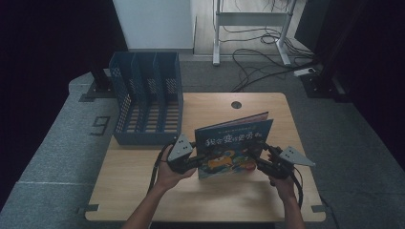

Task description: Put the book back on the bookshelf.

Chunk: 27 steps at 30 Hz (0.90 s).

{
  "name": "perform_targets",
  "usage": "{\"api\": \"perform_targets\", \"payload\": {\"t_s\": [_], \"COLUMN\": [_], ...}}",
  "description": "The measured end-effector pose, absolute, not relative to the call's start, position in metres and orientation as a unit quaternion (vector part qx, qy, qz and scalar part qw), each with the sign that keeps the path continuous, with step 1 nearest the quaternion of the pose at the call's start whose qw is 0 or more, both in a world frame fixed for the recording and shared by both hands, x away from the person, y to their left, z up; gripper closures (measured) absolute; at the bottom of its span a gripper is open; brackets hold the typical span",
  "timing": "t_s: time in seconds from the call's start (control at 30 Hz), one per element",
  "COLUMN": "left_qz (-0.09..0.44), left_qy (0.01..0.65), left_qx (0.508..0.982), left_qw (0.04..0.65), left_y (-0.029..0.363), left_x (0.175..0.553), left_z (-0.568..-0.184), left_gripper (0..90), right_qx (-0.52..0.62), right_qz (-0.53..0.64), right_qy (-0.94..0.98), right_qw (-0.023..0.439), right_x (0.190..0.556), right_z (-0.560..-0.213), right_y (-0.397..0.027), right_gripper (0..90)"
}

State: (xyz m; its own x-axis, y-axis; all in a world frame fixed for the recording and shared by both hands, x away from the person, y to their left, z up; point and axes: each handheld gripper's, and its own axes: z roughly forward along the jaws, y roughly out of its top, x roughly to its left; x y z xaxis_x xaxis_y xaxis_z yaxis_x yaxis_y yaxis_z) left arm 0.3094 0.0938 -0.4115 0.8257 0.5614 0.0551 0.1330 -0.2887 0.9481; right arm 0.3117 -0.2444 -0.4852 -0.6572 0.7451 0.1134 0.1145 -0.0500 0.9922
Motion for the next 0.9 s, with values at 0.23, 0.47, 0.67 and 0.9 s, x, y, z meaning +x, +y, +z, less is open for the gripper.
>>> {"api": "perform_targets", "payload": {"t_s": [0.23,0.47,0.67,0.9], "left_qz": [0.194,0.187,0.181,0.181], "left_qy": [0.222,0.215,0.215,0.217], "left_qx": [0.777,0.775,0.775,0.771], "left_qw": [0.555,0.563,0.567,0.571], "left_y": [0.090,0.090,0.089,0.084], "left_x": [0.307,0.300,0.299,0.300], "left_z": [-0.407,-0.409,-0.408,-0.406], "left_gripper": [64.2,70.4,72.1,70.7], "right_qx": [0.338,0.354,0.364,0.368], "right_qz": [0.642,0.627,0.623,0.628], "right_qy": [0.643,0.641,0.639,0.634], "right_qw": [0.247,0.265,0.267,0.262], "right_x": [0.312,0.312,0.314,0.314], "right_z": [-0.485,-0.486,-0.488,-0.489], "right_y": [-0.244,-0.244,-0.241,-0.240], "right_gripper": [40.5,41.0,39.4,38.3]}}
